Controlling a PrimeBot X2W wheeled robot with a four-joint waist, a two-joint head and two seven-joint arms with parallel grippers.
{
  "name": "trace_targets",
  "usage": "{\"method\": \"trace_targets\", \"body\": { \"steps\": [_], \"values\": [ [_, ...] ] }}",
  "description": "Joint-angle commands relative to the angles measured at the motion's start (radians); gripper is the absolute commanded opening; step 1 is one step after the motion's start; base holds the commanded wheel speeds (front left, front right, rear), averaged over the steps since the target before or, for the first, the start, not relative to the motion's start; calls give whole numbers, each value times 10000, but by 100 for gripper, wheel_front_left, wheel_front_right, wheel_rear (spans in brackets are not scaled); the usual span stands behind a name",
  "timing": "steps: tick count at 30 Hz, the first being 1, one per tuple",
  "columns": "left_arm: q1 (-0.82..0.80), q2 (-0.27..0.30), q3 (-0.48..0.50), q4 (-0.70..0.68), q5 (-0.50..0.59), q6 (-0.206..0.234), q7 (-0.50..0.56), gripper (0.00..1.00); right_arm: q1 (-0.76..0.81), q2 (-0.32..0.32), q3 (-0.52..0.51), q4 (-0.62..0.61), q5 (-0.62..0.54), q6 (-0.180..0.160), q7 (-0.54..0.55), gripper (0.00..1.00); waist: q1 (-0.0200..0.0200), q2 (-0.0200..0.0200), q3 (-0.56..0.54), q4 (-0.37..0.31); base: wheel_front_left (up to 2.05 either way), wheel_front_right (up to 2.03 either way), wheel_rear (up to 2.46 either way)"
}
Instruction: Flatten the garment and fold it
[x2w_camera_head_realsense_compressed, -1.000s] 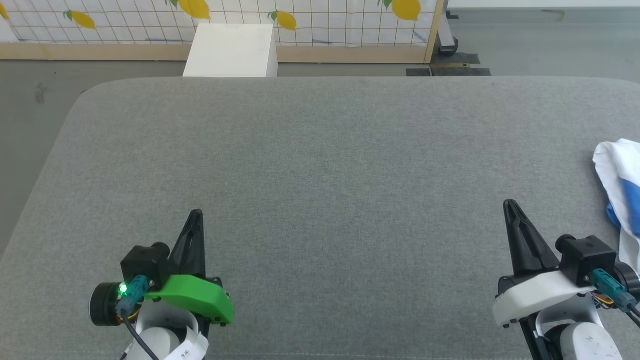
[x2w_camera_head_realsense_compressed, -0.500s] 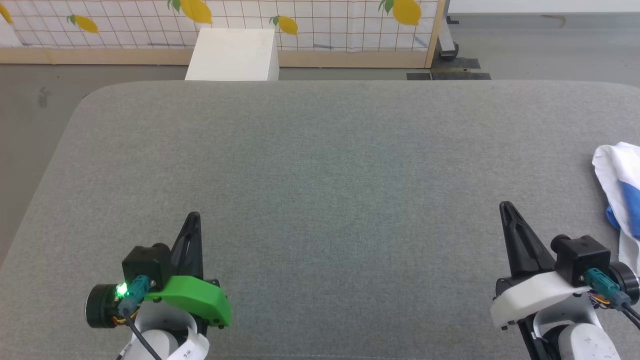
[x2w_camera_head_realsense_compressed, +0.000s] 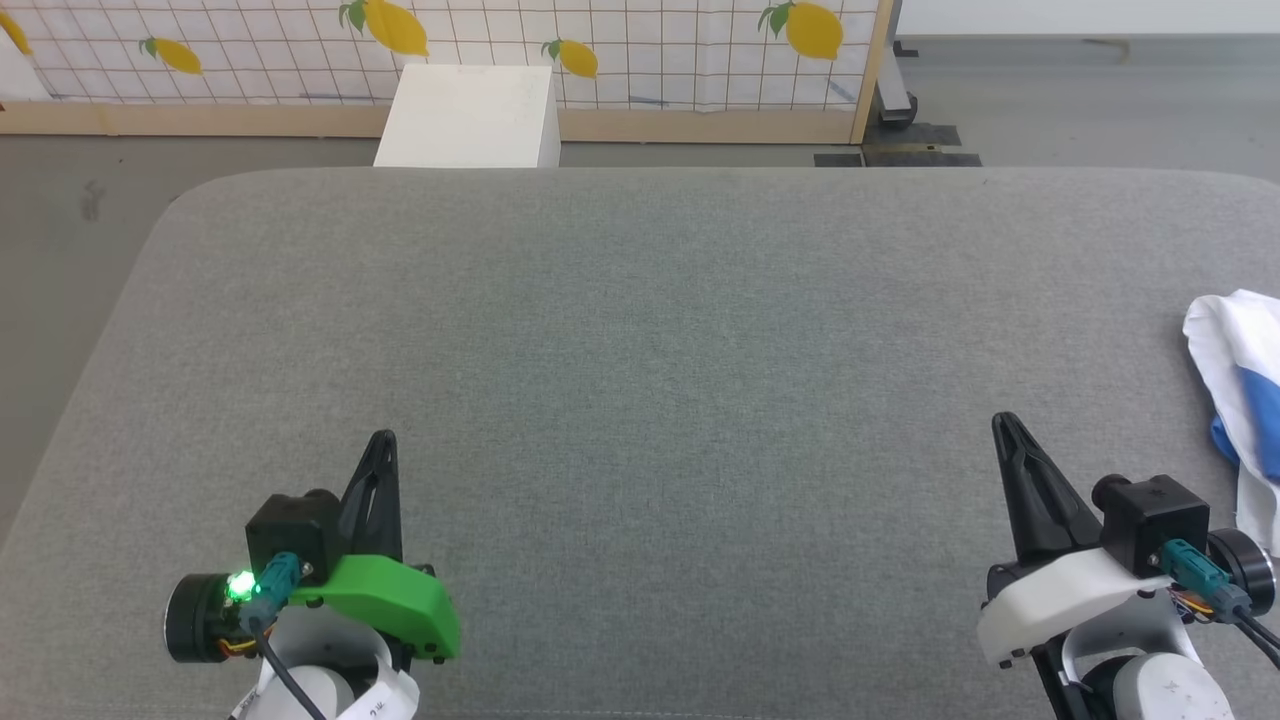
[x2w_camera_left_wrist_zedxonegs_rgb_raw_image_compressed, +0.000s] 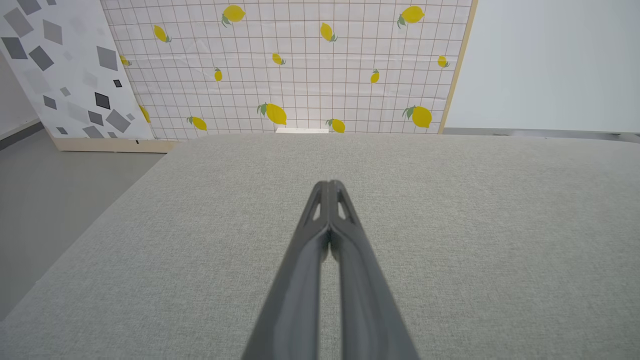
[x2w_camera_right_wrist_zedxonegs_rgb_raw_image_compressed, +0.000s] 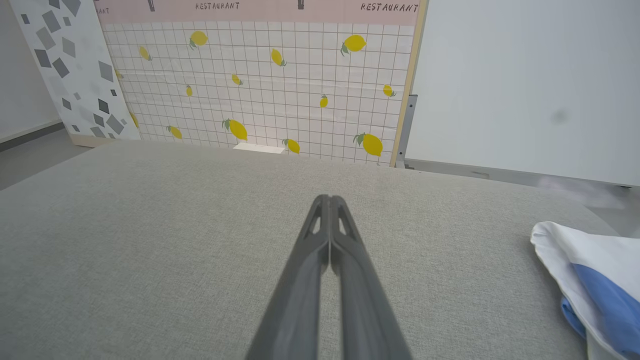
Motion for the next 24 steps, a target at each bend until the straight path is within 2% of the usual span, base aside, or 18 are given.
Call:
{"method": "trace_targets", "body": {
  "steps": [1, 24],
  "values": [
    [226, -30, 25, -70, 152, 64, 44, 0, 122, 27, 33, -72, -94, -12, 33, 0, 0, -1, -10, 3, 0, 0, 0],
    [469, -37, 113, -434, 632, 238, 511, 0, 240, 35, 151, -185, -269, -16, 342, 0, 0, -1, -159, 35, 0, 0, 0]
  ]
}}
